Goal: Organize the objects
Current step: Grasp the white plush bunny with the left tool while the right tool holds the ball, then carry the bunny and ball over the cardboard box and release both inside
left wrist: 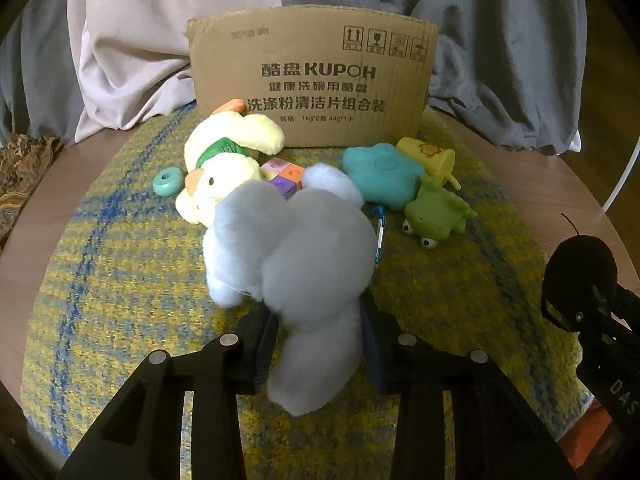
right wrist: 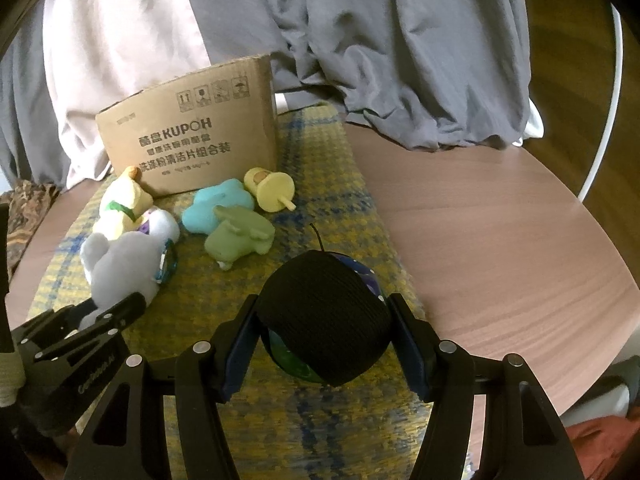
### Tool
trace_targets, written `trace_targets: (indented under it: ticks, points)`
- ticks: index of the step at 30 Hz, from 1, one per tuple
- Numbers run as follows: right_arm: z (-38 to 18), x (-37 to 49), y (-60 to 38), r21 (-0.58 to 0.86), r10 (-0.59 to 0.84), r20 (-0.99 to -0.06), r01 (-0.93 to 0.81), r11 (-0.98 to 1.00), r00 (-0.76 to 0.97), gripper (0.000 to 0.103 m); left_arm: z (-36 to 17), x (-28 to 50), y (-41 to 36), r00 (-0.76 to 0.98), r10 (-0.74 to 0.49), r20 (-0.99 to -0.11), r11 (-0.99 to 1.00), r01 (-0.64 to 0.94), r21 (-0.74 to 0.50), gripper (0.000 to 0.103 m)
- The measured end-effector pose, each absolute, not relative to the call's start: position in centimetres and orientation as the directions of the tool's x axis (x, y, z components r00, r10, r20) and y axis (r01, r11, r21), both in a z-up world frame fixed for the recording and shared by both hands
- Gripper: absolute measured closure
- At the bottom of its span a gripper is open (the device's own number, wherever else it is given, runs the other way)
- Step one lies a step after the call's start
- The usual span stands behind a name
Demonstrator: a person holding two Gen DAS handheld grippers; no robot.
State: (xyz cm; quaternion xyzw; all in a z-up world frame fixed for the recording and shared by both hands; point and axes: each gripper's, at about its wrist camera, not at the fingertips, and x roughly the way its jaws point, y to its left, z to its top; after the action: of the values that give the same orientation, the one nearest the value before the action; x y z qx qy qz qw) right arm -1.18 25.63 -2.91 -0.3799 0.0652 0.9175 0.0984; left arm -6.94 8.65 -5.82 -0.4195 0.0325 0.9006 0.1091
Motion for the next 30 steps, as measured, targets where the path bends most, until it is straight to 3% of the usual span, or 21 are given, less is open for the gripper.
trace_targets:
  ticks: [30]
  points:
    - [2.5, -2.7, 19.5, 0.012, 0.081, -0.607, -0.111, -0.994, -0.791, 0.04, 0.4, -5.7, 2.7, -0.75, 0.15, -0.645, -0.985, -0.169, -0.033, 0.066]
